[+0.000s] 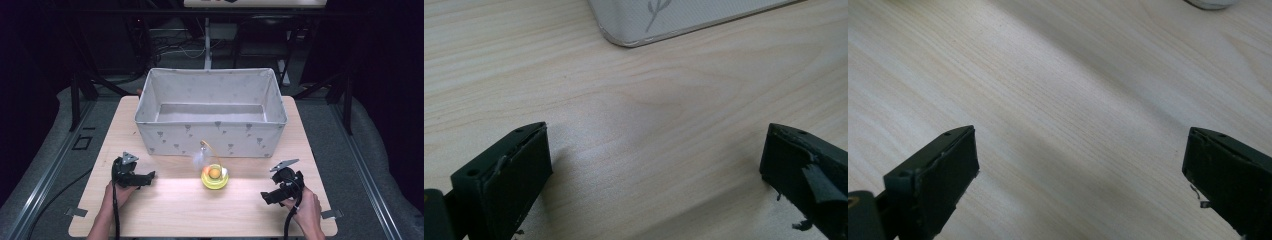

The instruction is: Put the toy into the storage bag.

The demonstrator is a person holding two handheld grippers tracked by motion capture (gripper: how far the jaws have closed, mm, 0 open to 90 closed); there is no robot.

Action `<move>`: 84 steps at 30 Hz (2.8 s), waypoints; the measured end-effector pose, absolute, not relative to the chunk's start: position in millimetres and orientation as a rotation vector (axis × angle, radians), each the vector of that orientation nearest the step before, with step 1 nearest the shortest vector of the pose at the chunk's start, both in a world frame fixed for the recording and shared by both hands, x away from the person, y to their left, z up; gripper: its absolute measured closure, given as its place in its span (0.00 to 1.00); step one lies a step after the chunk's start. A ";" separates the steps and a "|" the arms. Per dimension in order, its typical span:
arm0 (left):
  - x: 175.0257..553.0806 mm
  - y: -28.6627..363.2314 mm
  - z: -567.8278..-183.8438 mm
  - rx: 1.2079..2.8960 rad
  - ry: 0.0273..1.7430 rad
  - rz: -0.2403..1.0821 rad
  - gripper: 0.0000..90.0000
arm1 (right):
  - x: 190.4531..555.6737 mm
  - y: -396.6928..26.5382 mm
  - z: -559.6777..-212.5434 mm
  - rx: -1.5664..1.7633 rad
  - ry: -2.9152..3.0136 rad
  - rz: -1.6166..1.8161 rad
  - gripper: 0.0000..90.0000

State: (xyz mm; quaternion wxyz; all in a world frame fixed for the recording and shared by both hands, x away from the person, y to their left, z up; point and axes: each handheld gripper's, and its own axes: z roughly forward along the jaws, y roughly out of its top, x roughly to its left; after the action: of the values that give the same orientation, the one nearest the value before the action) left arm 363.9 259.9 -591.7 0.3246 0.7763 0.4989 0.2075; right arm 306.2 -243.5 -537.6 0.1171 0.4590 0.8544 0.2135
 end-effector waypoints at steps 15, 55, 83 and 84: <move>363.7 259.8 -591.8 2.036 1.309 0.545 0.00 | 306.8 -237.3 -534.0 1.308 2.562 0.555 0.03; 363.4 260.1 -591.5 2.044 1.303 0.541 0.00 | 317.7 -172.3 -486.2 1.015 2.777 0.431 0.00; 363.5 259.9 -591.7 2.047 1.293 0.545 0.00 | 346.6 -104.7 -435.6 0.743 2.892 0.451 0.02; 363.5 259.9 -591.7 2.047 1.293 0.544 0.00 | 347.7 -103.2 -434.0 0.742 2.892 0.454 0.05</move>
State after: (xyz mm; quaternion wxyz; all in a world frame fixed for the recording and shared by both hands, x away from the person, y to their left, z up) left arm 363.5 259.9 -591.7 0.3241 0.7804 0.4930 0.2073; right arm 347.7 -103.2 -434.0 0.0606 0.2451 0.9559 0.1501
